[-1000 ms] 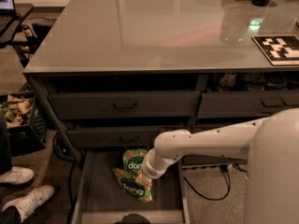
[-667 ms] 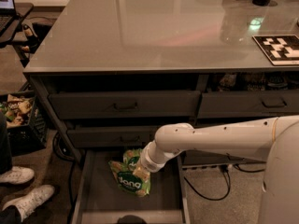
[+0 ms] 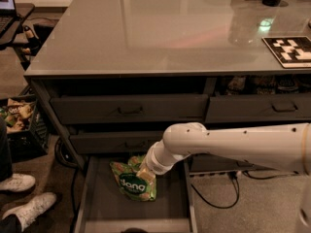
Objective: Pick green rice chip bag from bottom drawer and place on counter
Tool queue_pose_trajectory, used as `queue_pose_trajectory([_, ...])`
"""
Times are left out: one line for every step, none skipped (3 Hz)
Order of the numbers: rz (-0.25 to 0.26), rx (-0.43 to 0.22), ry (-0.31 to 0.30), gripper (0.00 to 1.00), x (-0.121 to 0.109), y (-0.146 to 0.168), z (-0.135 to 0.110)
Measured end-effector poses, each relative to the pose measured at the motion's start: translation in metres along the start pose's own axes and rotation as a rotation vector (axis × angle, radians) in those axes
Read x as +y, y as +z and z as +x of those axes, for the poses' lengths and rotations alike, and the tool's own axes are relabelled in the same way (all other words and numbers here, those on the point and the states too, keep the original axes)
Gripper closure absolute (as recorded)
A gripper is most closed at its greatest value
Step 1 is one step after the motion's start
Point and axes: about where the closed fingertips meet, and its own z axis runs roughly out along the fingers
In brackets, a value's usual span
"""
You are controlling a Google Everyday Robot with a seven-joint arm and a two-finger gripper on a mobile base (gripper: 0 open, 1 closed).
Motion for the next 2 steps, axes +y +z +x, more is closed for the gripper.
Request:
queue_pose_trajectory([0.06, -0.069, -0.048, 1.0, 0.001, -0.054, -0.036])
queue_pose_trajectory([0.145, -0.102, -0.101, 1.0, 0.0, -0.112, -0.07])
